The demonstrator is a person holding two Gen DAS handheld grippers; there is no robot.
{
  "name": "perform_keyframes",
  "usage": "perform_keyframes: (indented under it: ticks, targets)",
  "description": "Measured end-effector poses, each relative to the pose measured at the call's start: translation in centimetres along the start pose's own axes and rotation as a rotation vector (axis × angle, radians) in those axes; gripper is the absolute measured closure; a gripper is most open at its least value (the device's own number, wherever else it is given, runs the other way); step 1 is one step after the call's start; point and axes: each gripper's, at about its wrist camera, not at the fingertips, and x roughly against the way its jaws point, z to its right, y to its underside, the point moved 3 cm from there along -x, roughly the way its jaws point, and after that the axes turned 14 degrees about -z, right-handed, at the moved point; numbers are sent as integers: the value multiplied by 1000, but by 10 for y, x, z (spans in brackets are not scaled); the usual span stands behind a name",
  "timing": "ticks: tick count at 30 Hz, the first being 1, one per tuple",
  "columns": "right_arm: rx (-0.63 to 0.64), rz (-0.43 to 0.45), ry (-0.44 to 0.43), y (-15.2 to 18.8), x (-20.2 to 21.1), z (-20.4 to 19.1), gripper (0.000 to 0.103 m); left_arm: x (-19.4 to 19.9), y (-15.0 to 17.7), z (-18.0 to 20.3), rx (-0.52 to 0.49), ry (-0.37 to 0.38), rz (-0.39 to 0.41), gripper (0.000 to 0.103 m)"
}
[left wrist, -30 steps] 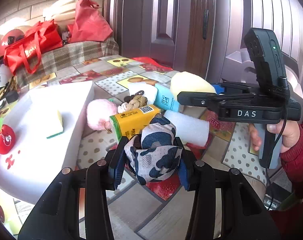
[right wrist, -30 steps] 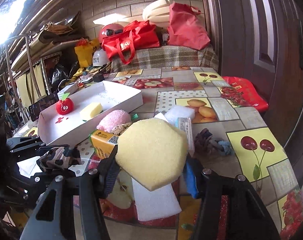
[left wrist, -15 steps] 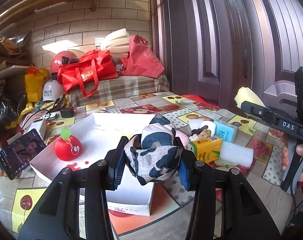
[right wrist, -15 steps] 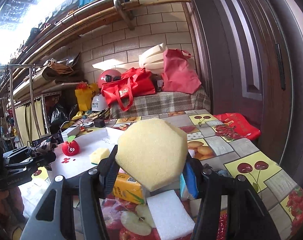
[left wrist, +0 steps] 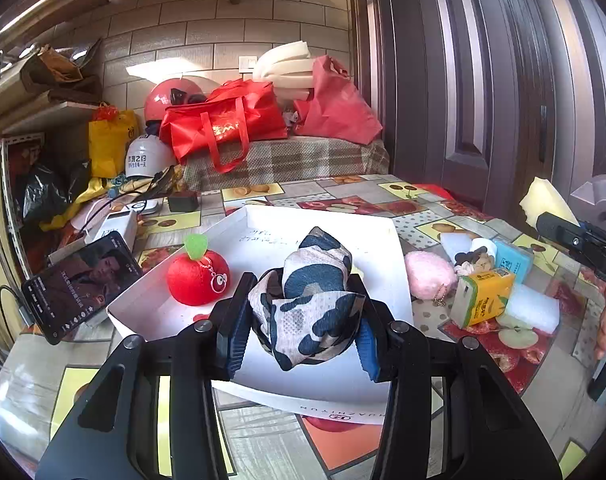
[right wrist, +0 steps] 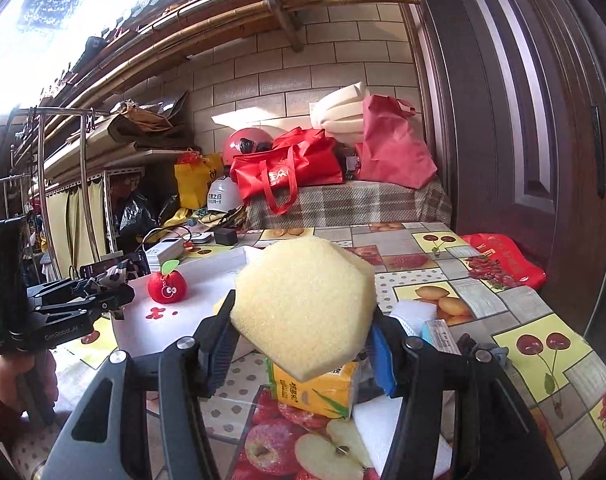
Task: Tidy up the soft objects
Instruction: 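Lift the cloth with the left toward the tray while the right lifts the hexagonal sponge, then carry the cloth with the left and hexagonal sponge with the right over the white tray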
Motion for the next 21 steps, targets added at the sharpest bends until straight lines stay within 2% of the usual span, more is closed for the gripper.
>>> perform_keyframes:
  ticks: [21]
  targets:
    - [64,-96,-94,-8,-48,-51,46,-22,-12,-27,34,-65,-1,58]
